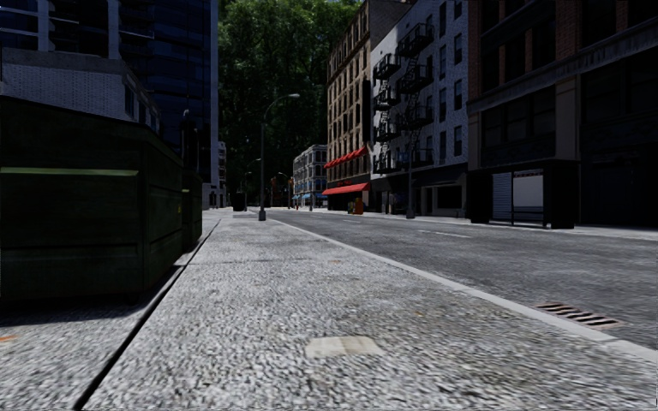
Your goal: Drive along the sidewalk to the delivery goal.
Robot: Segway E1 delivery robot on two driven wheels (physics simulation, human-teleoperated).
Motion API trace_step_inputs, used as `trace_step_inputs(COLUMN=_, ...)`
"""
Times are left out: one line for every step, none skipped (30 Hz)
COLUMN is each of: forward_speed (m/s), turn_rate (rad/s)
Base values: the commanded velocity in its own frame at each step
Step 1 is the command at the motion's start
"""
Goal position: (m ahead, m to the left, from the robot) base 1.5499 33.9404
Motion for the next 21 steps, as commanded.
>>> trace_step_inputs(forward_speed=1.61, turn_rate=0.21)
trace_step_inputs(forward_speed=1.61, turn_rate=0.21)
trace_step_inputs(forward_speed=1.63, turn_rate=0.21)
trace_step_inputs(forward_speed=1.66, turn_rate=0.21)
trace_step_inputs(forward_speed=1.66, turn_rate=0.21)
trace_step_inputs(forward_speed=1.66, turn_rate=0.21)
trace_step_inputs(forward_speed=1.67, turn_rate=0.21)
trace_step_inputs(forward_speed=1.67, turn_rate=0.22)
trace_step_inputs(forward_speed=1.67, turn_rate=0.22)
trace_step_inputs(forward_speed=1.67, turn_rate=0.23)
trace_step_inputs(forward_speed=1.66, turn_rate=0.24)
trace_step_inputs(forward_speed=1.66, turn_rate=0.24)
trace_step_inputs(forward_speed=1.66, turn_rate=0.24)
trace_step_inputs(forward_speed=1.65, turn_rate=0.27)
trace_step_inputs(forward_speed=1.65, turn_rate=0.30)
trace_step_inputs(forward_speed=1.65, turn_rate=0.30)
trace_step_inputs(forward_speed=1.65, turn_rate=0.33)
trace_step_inputs(forward_speed=1.65, turn_rate=0.34)
trace_step_inputs(forward_speed=1.65, turn_rate=0.34)
trace_step_inputs(forward_speed=1.65, turn_rate=0.34)
trace_step_inputs(forward_speed=1.68, turn_rate=0.34)
